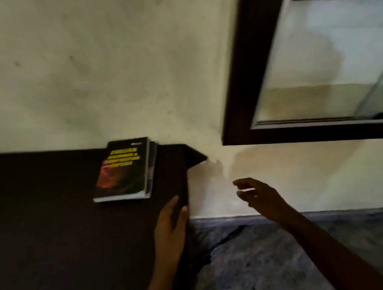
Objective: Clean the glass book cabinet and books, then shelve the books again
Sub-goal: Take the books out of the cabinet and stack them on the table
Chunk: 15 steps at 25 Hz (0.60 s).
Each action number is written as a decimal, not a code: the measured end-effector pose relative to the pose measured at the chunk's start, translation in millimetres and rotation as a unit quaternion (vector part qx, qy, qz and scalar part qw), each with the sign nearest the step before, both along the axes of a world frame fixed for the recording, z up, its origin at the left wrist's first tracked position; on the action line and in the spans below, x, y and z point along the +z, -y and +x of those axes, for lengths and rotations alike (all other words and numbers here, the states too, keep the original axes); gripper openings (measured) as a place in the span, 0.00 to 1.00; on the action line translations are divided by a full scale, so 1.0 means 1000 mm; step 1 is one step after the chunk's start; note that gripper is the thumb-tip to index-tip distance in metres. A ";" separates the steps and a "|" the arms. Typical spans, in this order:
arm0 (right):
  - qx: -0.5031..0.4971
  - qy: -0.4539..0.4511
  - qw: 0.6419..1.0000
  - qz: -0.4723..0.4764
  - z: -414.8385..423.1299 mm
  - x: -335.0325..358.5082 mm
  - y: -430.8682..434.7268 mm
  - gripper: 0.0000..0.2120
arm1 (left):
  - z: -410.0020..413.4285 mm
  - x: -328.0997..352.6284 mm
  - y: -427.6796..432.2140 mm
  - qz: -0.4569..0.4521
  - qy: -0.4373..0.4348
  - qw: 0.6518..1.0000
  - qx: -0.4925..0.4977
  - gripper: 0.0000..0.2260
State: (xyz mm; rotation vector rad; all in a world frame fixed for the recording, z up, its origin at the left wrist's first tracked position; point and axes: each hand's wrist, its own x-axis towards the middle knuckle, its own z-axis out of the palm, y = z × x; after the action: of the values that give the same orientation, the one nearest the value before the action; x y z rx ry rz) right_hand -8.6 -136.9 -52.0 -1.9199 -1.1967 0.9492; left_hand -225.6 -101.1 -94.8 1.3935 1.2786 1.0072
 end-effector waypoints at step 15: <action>-0.042 -0.064 0.970 0.231 0.221 0.107 -0.113 0.15 | 0.269 0.123 -0.133 0.198 0.037 0.975 0.093 0.55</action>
State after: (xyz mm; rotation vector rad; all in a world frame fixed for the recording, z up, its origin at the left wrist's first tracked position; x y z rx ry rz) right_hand 212.9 -23.7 55.4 -1.5025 -1.1315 0.6657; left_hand 43.7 31.5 28.6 1.5326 1.2121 1.4930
